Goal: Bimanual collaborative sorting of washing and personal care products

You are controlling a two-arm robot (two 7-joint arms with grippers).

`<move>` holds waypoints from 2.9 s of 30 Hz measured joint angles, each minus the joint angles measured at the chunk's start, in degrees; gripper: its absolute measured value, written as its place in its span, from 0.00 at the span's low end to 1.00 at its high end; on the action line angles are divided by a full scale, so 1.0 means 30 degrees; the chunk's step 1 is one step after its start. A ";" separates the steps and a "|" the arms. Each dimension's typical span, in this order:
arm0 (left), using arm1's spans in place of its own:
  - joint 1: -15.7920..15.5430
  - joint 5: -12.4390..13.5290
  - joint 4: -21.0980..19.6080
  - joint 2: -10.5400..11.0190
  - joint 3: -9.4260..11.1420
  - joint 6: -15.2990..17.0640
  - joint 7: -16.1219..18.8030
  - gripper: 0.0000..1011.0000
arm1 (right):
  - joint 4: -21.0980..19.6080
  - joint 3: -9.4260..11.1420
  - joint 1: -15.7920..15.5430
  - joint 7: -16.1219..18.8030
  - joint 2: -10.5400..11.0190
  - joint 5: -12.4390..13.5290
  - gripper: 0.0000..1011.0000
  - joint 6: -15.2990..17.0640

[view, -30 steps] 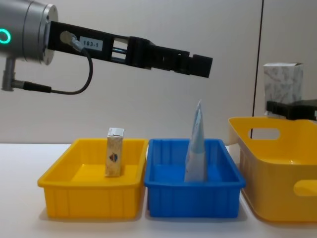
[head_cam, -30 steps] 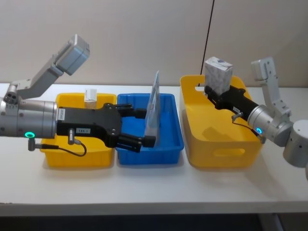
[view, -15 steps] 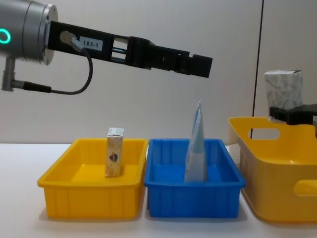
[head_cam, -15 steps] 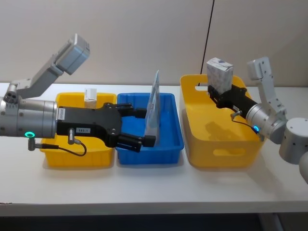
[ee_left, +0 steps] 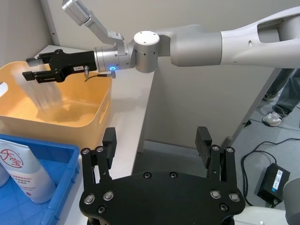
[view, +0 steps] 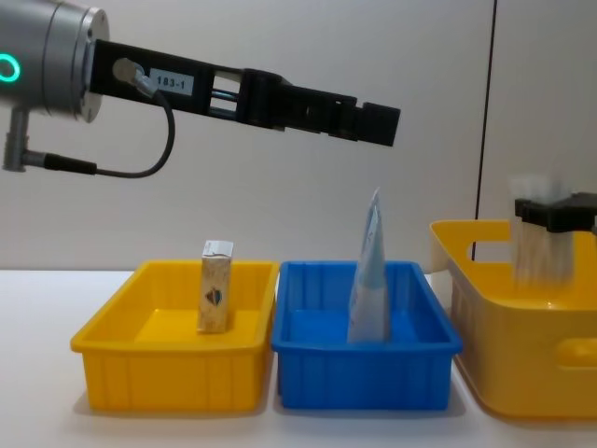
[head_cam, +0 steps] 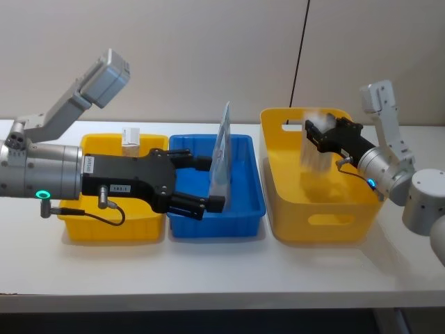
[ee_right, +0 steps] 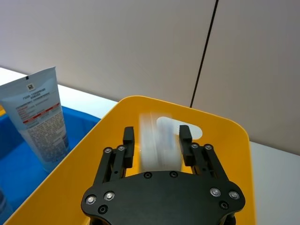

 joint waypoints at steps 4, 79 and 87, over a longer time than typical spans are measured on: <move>0.0000 -0.0001 0.0000 -0.0001 0.0001 0.0000 0.0000 0.99 | -0.0105 0.0150 -0.0019 -0.0224 -0.0035 -0.0010 0.63 -0.0006; 0.0000 -0.0001 0.0000 -0.0001 0.0001 0.0000 -0.0001 0.99 | -1.8451 0.0567 -1.1041 -0.4780 0.1289 -0.1520 0.99 0.4765; 0.0001 -0.0001 0.0000 -0.0001 0.0001 0.0000 -0.0001 0.99 | -1.6896 -0.0036 -1.0069 -0.4321 0.0762 -0.2277 0.99 0.4123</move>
